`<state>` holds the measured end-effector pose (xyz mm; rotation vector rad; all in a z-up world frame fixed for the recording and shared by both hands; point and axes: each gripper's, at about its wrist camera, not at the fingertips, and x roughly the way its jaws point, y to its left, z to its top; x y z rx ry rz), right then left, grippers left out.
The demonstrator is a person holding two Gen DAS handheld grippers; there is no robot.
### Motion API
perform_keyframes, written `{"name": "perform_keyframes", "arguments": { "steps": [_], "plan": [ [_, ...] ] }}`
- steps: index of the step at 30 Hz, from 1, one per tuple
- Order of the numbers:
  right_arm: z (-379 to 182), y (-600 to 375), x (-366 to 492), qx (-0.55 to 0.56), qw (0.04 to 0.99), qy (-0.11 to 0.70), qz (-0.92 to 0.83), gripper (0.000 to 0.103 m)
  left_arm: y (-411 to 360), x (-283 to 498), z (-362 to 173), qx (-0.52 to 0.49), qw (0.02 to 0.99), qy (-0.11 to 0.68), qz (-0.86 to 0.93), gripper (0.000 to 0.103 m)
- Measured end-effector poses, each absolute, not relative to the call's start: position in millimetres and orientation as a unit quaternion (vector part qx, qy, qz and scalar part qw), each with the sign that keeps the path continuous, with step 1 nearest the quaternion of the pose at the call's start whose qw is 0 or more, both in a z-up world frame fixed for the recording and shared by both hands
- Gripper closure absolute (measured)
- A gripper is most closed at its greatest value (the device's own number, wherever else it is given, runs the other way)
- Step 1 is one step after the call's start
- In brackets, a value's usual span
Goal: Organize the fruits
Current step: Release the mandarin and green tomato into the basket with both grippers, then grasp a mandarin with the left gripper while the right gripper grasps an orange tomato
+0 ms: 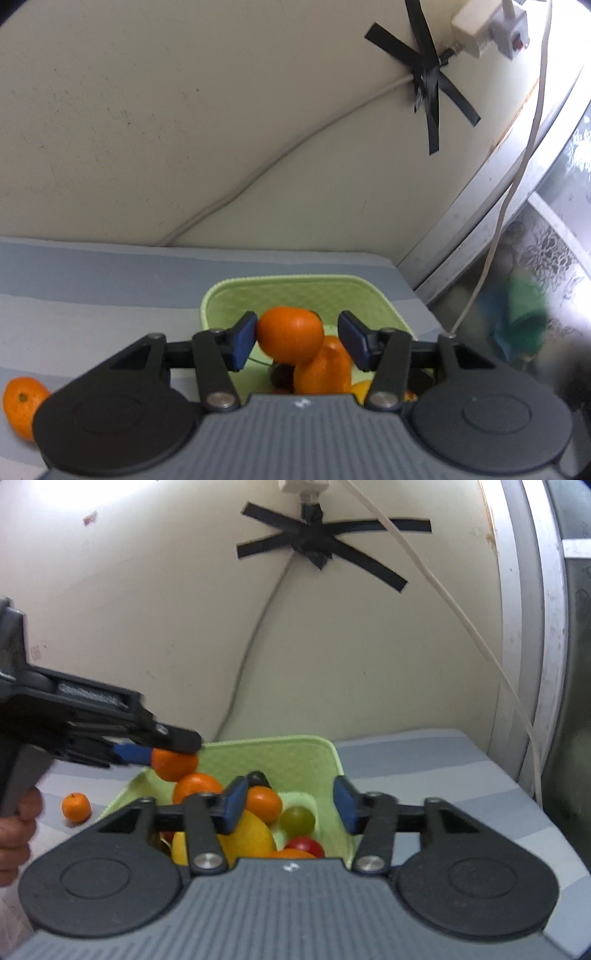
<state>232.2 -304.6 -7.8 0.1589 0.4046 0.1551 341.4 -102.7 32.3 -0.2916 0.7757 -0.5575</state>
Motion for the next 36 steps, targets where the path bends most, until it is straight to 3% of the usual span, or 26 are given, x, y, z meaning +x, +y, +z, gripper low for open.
{"name": "perform_keyframes", "arguments": {
  "steps": [9,16,20,24,27,30,36],
  "plan": [
    [13.1,-308.7,183.8,0.097,0.987,0.097,0.078,0.047,-6.3,276.5,78.4,-0.186,0.893,0.296,-0.283,0.054],
    [35.0,-257.8,147.7,0.092,0.965,0.122,0.215,0.050,67.1,247.2,62.0,-0.153,0.914,0.315,-0.206,0.054],
    [17.1,-212.5,146.1,0.071,0.943,0.195,0.260,0.051,76.2,258.0,43.7,-0.177,0.911,0.323,-0.185,0.033],
    [1.7,-183.7,167.2,0.050,0.935,0.257,0.238,0.051,61.8,280.5,28.9,-0.162,0.909,0.337,-0.186,0.032],
    [-6.4,-168.8,180.9,0.029,0.934,0.279,0.221,0.051,47.3,292.4,19.3,-0.131,0.914,0.339,-0.182,0.023],
    [-13.2,-155.1,188.3,0.008,0.933,0.287,0.215,0.051,33.5,300.7,11.5,-0.108,0.915,0.342,-0.185,0.025],
    [-19.0,-143.2,199.8,-0.003,0.931,0.306,0.199,0.054,33.1,304.6,-5.5,-0.092,0.914,0.356,-0.174,0.049]
  ]
}}
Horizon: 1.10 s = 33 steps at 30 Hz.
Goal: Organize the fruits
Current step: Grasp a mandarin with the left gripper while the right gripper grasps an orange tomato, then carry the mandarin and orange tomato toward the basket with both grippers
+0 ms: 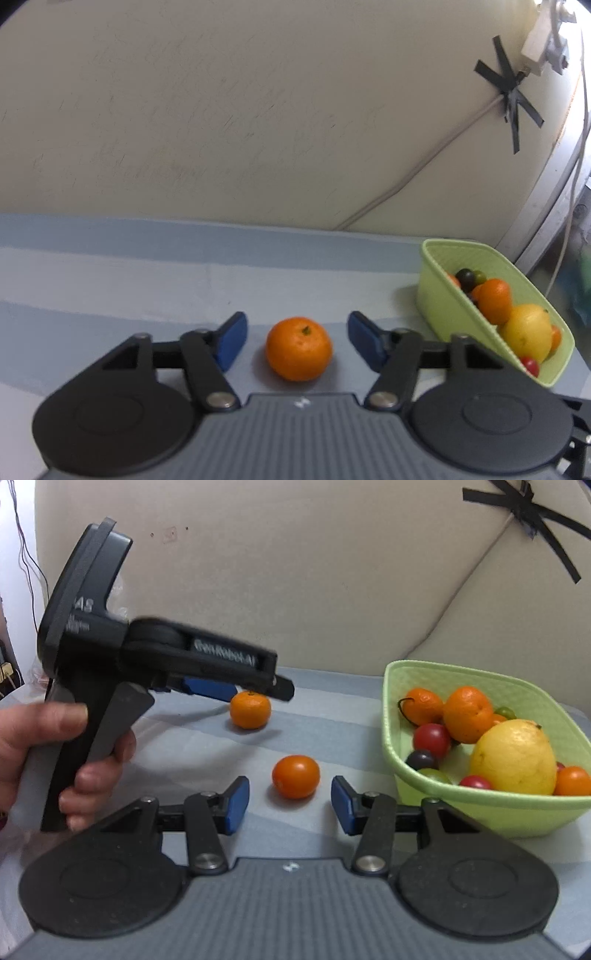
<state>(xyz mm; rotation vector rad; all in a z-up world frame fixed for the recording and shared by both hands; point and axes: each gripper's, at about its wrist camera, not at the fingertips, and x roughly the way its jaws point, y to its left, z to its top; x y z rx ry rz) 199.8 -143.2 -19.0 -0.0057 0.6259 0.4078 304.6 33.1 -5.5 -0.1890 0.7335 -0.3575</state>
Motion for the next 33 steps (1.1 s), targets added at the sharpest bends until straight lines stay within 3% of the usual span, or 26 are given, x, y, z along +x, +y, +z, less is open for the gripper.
{"name": "perform_keyframes", "arguments": {
  "steps": [2,5,10,16,22,28,33],
  "plan": [
    [-20.1,-140.6,202.5,-0.007,0.929,0.312,0.197,0.060,37.1,303.4,-7.4,-0.099,0.914,0.352,-0.175,0.067],
    [-19.6,-139.1,206.7,-0.009,0.931,0.310,0.192,0.071,36.1,300.2,-6.6,-0.097,0.913,0.351,-0.182,0.067],
    [-12.9,-149.6,192.3,0.012,0.931,0.303,0.204,0.071,40.1,267.3,7.0,-0.103,0.908,0.355,-0.196,0.067],
    [-2.7,-171.6,122.2,0.016,0.927,0.286,0.244,0.071,55.0,175.3,21.7,-0.116,0.901,0.354,-0.224,0.067],
    [-2.7,-182.3,51.7,0.008,0.925,0.270,0.267,0.071,61.2,82.8,16.7,-0.116,0.895,0.356,-0.241,0.067],
    [-18.6,-178.5,30.0,-0.018,0.924,0.276,0.264,0.071,48.7,42.7,0.2,-0.102,0.897,0.363,-0.231,0.067],
    [-24.7,-180.4,21.9,-0.015,0.925,0.282,0.253,0.070,44.6,32.3,0.8,-0.094,0.905,0.352,-0.221,0.055]
  ]
}}
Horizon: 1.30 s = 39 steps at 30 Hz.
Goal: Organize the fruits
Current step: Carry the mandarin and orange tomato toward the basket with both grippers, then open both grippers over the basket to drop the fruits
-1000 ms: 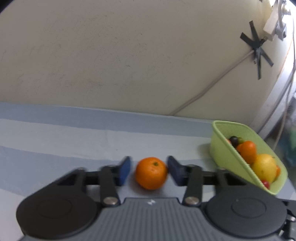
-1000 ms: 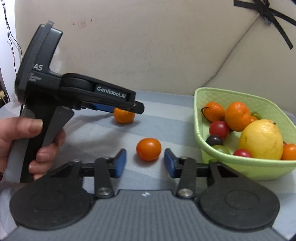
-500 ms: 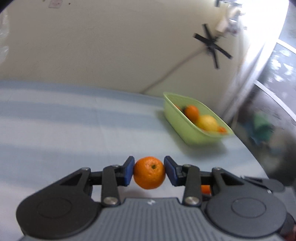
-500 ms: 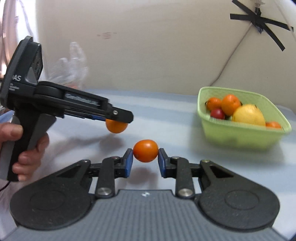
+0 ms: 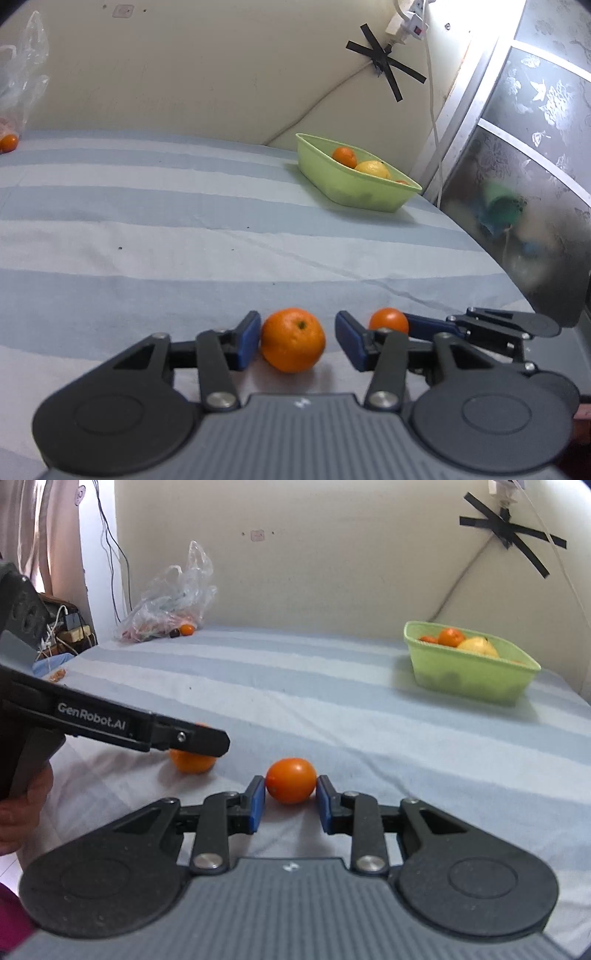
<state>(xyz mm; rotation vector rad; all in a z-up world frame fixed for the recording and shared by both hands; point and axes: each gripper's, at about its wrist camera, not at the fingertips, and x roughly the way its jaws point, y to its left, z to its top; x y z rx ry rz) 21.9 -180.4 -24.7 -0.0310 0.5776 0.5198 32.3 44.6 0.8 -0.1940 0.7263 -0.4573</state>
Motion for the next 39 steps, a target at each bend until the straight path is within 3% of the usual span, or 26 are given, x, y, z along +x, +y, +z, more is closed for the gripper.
{"name": "perform_keyframes", "arguments": {
  "steps": [2,5,13,16,17,18,19,21,33,39],
  "plan": [
    [-22.9,-180.4,18.2,-0.017,0.926,0.279,0.254,0.069,44.0,28.5,6.1,-0.093,0.906,0.345,-0.226,0.053],
    [-19.9,-182.1,11.2,-0.019,0.929,0.266,0.257,0.057,43.8,20.4,14.1,-0.079,0.914,0.331,-0.223,0.045],
    [-20.9,-185.4,11.0,-0.022,0.930,0.262,0.257,0.057,39.7,19.7,2.1,-0.065,0.912,0.347,-0.209,0.046],
    [-22.9,-182.6,13.7,-0.028,0.928,0.264,0.262,0.058,36.3,20.4,-0.4,-0.057,0.912,0.346,-0.211,0.051],
    [-24.3,-180.6,15.1,-0.032,0.926,0.266,0.264,0.058,35.0,20.7,-0.9,-0.052,0.913,0.345,-0.212,0.062],
    [-26.2,-178.3,17.2,-0.038,0.925,0.269,0.265,0.062,33.8,20.8,-1.5,-0.049,0.913,0.345,-0.212,0.065],
    [-28.2,-176.9,18.9,-0.043,0.924,0.271,0.266,0.069,33.3,21.6,-1.1,-0.048,0.914,0.344,-0.211,0.066],
    [-29.1,-177.1,19.5,-0.048,0.925,0.265,0.269,0.071,32.9,27.1,0.0,-0.060,0.909,0.349,-0.221,0.066],
    [8.0,-247.4,80.1,0.005,0.961,0.199,0.193,0.071,-30.2,144.8,60.4,-0.076,0.903,0.304,-0.293,0.066],
    [13.0,-295.3,153.4,0.051,0.969,0.193,0.145,0.071,-76.9,215.1,58.5,-0.075,0.902,0.308,-0.295,0.066]
  ]
}}
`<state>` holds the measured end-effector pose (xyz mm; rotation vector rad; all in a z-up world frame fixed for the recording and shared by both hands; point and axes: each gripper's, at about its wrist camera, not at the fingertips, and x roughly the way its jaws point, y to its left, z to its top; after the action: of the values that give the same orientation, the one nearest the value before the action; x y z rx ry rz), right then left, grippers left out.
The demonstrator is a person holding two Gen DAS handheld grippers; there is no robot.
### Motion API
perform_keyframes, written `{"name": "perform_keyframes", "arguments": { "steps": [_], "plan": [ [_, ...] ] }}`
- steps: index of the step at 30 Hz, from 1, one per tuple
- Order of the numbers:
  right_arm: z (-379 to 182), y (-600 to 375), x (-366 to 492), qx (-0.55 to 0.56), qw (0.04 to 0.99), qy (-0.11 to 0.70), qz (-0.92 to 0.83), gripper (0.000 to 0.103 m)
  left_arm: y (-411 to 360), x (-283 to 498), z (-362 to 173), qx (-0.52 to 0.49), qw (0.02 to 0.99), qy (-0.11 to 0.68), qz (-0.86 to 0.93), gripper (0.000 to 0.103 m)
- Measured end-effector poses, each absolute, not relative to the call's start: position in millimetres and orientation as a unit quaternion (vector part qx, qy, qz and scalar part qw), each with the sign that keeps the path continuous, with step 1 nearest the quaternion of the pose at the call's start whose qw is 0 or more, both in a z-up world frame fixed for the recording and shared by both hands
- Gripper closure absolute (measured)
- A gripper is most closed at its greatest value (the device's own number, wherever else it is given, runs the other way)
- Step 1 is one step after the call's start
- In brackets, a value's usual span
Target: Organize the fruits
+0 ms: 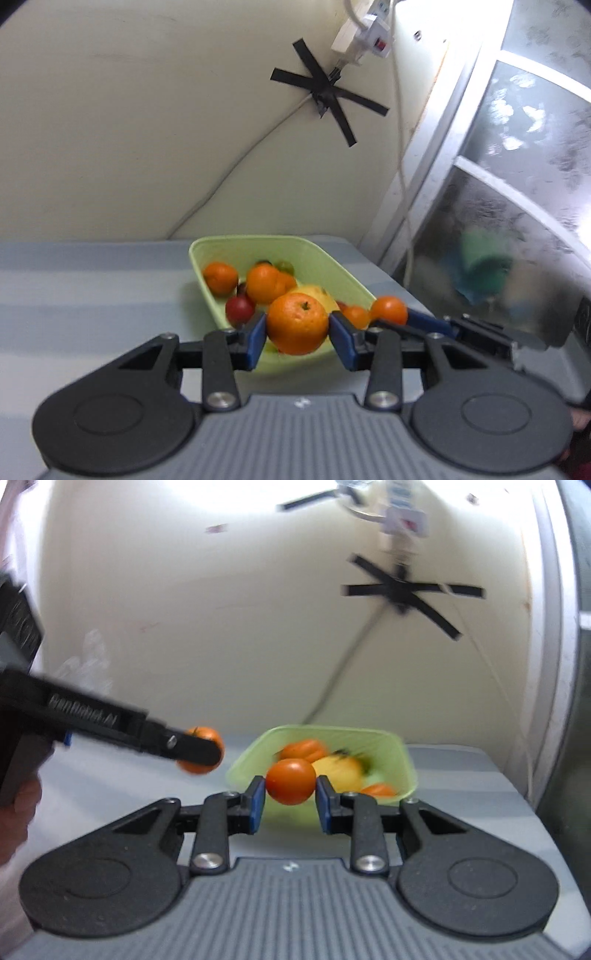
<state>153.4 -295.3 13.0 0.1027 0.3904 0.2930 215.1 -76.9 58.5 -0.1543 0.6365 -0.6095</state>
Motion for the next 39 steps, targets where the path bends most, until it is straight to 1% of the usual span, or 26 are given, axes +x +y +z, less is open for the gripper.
{"name": "perform_keyframes", "arguments": {
  "steps": [2,6,9,10,12,13,14,15,17,19,21,23,25,27,29,31,32,33,39],
  "plan": [
    [8.5,-308.3,179.1,0.072,0.968,0.201,0.131,0.071,-88.8,232.3,51.2,-0.068,0.901,0.316,-0.289,0.066],
    [-2.4,-315.6,213.9,0.071,0.967,0.215,0.113,0.071,-97.1,249.9,37.8,-0.074,0.897,0.333,-0.281,0.066],
    [-8.5,-315.1,227.6,0.072,0.966,0.222,0.111,0.070,-101.2,254.8,31.5,-0.065,0.898,0.334,-0.278,0.057],
    [-12.3,-316.0,229.7,0.074,0.966,0.223,0.111,0.070,-102.3,254.9,29.8,-0.060,0.900,0.332,-0.275,0.053],
    [-16.2,-318.1,231.9,0.078,0.965,0.223,0.113,0.069,-103.2,254.5,27.5,-0.054,0.904,0.328,-0.270,0.049],
    [-16.6,-318.6,232.0,0.076,0.967,0.219,0.109,0.066,-103.1,254.7,27.0,-0.052,0.905,0.327,-0.267,0.048],
    [-16.7,-318.5,230.9,0.070,0.968,0.215,0.104,0.059,-103.2,254.9,26.7,-0.052,0.906,0.327,-0.265,0.048],
    [-15.8,-319.6,233.4,0.067,0.970,0.212,0.101,0.055,-103.3,254.4,26.8,-0.052,0.906,0.326,-0.264,0.048],
    [-13.9,-323.0,229.8,0.075,0.971,0.205,0.101,0.055,-104.3,250.5,29.4,-0.045,0.909,0.324,-0.257,0.047],
    [-8.7,-324.3,222.2,0.082,0.972,0.198,0.098,0.055,-103.6,241.0,34.5,-0.033,0.915,0.317,-0.248,0.046],
    [-1.6,-324.0,212.3,0.085,0.973,0.192,0.096,0.055,-101.1,225.2,41.8,-0.022,0.920,0.308,-0.243,0.039],
    [5.4,-322.4,195.6,0.093,0.973,0.189,0.094,0.055,-97.8,204.1,48.4,-0.005,0.927,0.294,-0.231,0.021],
    [8.4,-320.0,174.2,0.106,0.971,0.191,0.093,0.055,-95.1,182.3,51.7,0.017,0.935,0.281,-0.216,0.019],
    [7.7,-316.0,149.2,0.119,0.970,0.192,0.093,0.051,-93.4,162.3,52.3,0.039,0.939,0.275,-0.204,0.017],
    [4.0,-309.0,121.6,0.129,0.968,0.196,0.089,0.051,-89.0,143.0,49.8,0.046,0.939,0.279,-0.196,0.010],
    [-0.1,-300.4,97.6,0.138,0.966,0.200,0.084,0.050,-83.6,126.0,45.8,0.047,0.938,0.285,-0.190,0.006],
    [-2.0,-296.7,86.5,0.146,0.965,0.203,0.083,0.050,-80.4,117.2,43.7,0.049,0.939,0.286,-0.184,0.002],
    [-3.5,-293.5,77.5,0.154,0.963,0.204,0.084,0.050,-76.3,108.5,41.5,0.049,0.940,0.286,-0.178,0.000],
    [-13.1,-269.4,39.6,0.170,0.956,0.225,0.075,0.049,-49.1,67.5,30.0,0.034,0.942,0.302,-0.142,0.000]
  ]
}}
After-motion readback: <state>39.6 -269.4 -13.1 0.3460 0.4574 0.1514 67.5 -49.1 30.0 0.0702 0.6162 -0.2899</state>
